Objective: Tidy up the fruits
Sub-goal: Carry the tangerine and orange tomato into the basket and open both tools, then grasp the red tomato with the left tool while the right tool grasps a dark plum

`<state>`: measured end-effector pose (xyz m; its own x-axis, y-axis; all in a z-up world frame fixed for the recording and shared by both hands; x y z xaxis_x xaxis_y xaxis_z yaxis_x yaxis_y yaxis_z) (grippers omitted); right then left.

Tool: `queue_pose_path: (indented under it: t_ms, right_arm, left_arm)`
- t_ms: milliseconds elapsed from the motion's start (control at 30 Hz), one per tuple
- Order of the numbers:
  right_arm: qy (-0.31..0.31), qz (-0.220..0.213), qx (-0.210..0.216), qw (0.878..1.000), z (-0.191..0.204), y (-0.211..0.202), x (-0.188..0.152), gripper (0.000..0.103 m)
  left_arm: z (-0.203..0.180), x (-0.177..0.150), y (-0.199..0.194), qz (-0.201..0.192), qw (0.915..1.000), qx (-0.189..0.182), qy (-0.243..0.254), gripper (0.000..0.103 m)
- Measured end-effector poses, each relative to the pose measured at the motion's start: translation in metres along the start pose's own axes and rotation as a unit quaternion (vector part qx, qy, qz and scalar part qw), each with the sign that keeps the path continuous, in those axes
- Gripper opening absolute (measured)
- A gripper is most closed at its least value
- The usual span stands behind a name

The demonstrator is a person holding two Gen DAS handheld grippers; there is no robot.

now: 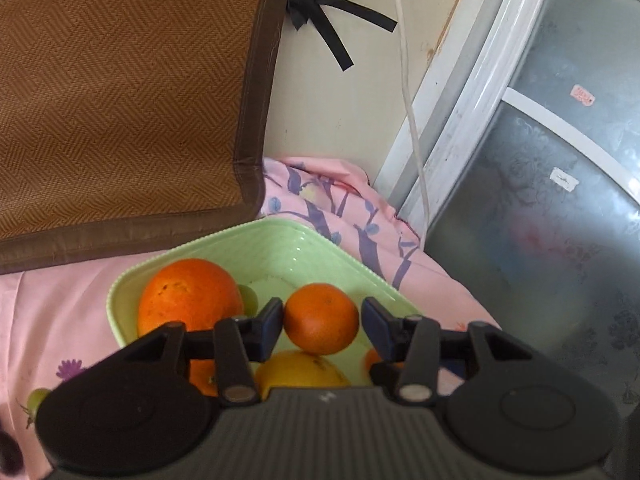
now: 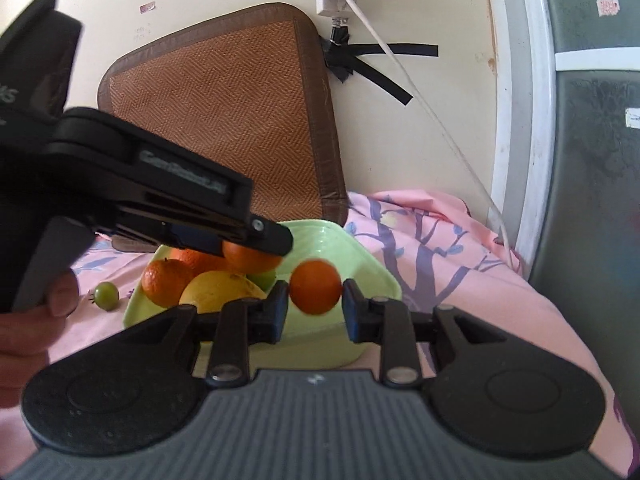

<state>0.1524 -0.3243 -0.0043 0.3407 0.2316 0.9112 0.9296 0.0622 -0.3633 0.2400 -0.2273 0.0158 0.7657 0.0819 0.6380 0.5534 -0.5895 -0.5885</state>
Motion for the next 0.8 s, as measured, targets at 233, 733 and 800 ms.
queue_pose_path:
  t_ms: [233,733,800]
  right_arm:
    - [0.003,-0.019,-0.003,1.000,-0.002,-0.004,-0.001,0.052]
    - [-0.025,-0.086,0.130,0.987,0.082,-0.052,0.045,0.039]
    - [-0.060,-0.060,0.159,0.984,0.118,-0.037,0.047,0.039]
  left_arm:
    - [0.001,0.008,-0.034,-0.025,0.9994,-0.021,-0.014,0.054]
    - [0.179,-0.032,-0.204,-0.102,0.9853,0.109,-0.083,0.051]
    - [0.191,-0.035,-0.196,-0.096,0.9845,0.102,-0.105,0.051]
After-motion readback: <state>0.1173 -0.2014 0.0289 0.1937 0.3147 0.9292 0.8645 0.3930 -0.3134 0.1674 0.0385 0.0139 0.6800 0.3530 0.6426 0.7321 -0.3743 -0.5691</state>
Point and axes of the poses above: each gripper's, at about its wrist camera, not at the fingertips, and y roughly the way its jaws point, z to its left, x to its top, the point moved 6 cm from there along y, roughly the way its jaws point, and after that the axes turned 14 degrees about -y, right-handed, at the moved point
